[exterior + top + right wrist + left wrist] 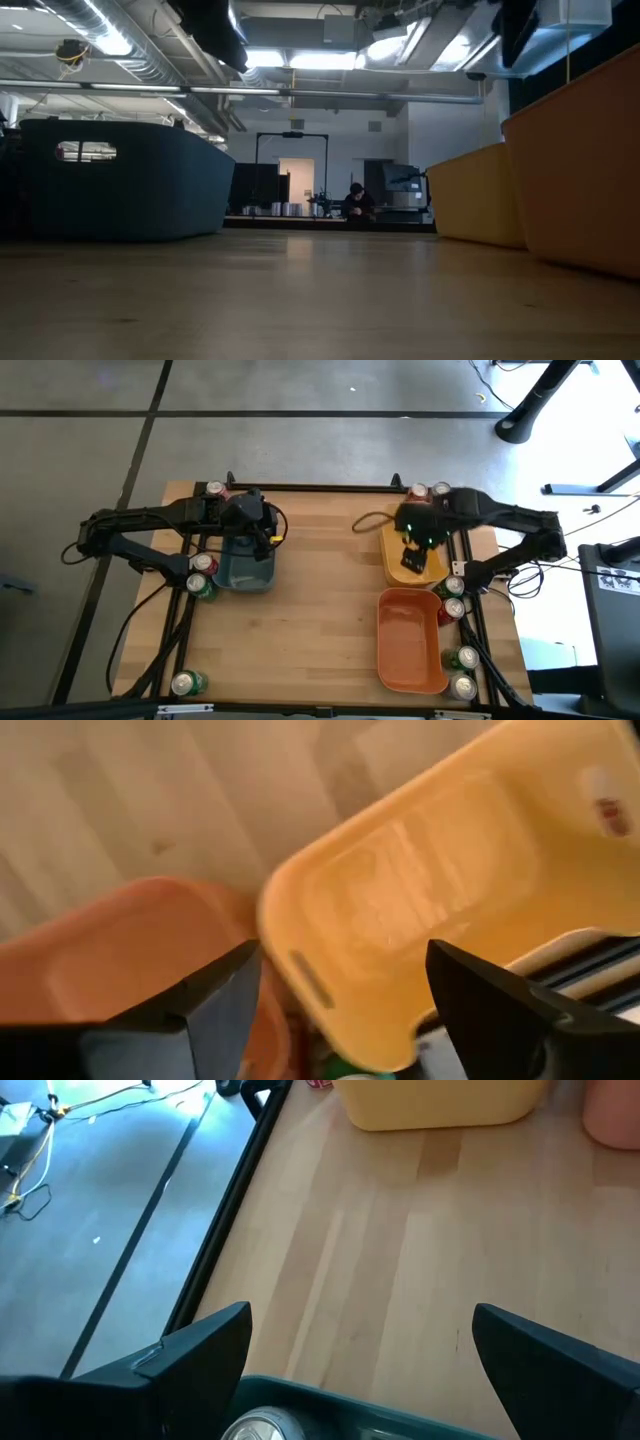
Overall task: Sort soda cans
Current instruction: Put the bottom blue-white soda can into the blue bin
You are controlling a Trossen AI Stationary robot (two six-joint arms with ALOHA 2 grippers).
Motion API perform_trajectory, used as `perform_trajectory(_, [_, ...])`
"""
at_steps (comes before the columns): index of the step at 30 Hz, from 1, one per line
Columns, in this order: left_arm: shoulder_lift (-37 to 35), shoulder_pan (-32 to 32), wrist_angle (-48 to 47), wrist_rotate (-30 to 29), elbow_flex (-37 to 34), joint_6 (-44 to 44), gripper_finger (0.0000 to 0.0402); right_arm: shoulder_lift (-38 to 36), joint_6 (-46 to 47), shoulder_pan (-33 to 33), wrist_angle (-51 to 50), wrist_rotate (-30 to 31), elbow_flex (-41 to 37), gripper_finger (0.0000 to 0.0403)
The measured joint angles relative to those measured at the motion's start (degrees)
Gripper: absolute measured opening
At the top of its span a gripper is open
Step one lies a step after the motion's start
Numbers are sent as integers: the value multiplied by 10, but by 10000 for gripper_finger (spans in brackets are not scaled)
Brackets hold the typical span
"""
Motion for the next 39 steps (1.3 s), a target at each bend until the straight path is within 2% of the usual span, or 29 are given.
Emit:
perform_trajectory(6, [0,0,0,0,0,-4,367,-1,140,128,0,5,0,282])
perform_trajectory(16, [0,0,2,0,0,0,367,5,422,348,9,-3,0,282])
perform_trajectory(23, [0,0,2,0,0,2,367,33,594,486,89,-7,-1,282])
perform_trajectory(31, [0,0,2,0,0,-6,367,106,711,603,178,-46,-1,282])
perform_trajectory(39, [0,0,2,0,0,-9,367,159,781,673,206,-61,-1,282])
